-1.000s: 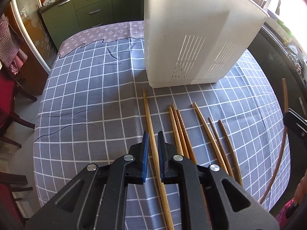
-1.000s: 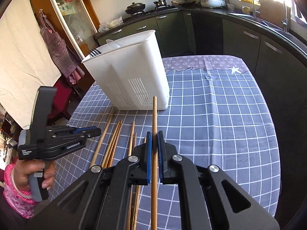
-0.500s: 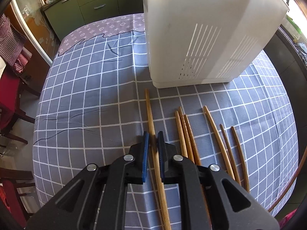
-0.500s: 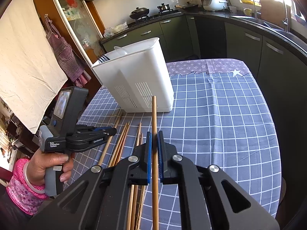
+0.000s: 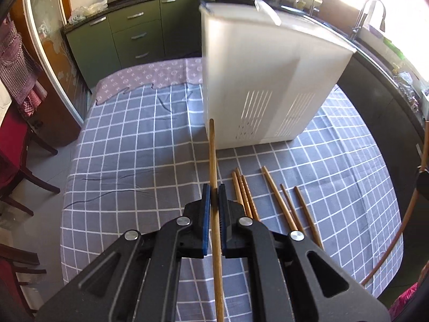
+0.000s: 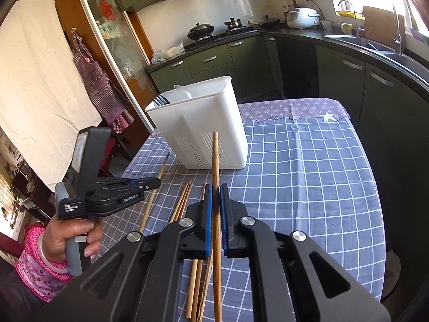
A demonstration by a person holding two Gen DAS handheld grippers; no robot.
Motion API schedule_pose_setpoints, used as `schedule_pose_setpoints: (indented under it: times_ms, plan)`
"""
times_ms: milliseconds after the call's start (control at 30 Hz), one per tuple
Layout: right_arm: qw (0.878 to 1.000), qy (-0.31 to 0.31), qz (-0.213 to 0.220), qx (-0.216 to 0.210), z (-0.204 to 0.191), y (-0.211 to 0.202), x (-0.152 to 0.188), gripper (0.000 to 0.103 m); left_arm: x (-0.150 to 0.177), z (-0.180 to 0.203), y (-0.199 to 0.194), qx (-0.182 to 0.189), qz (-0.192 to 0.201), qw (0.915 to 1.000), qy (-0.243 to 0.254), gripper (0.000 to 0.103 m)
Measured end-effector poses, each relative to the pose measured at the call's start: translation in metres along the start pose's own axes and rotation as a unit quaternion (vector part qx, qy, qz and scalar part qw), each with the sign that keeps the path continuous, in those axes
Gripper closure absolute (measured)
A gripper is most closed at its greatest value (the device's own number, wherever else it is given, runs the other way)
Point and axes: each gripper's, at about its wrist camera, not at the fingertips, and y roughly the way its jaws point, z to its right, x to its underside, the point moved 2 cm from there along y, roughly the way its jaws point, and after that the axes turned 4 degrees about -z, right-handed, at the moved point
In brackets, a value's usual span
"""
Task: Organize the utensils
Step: 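Carry both chopsticks over the caddy and open both tools to drop them in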
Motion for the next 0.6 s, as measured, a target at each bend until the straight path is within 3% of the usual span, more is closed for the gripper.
schedule_pose_setpoints:
  times_ms: [333, 600]
  plan:
    - [0.999, -0.023, 0.031, 0.015, -0.015, -0.033, 0.003, 0.096, 0.019, 0.01, -0.105, 0.015, 0.129, 0.991, 0.034, 0.097]
    - [0.998, -0.034, 0.037, 0.021, -0.023, -0.043, 0.006, 0.096, 0.026, 0.015, -0.125, 0.005, 0.152, 0.9868, 0.054, 0.097]
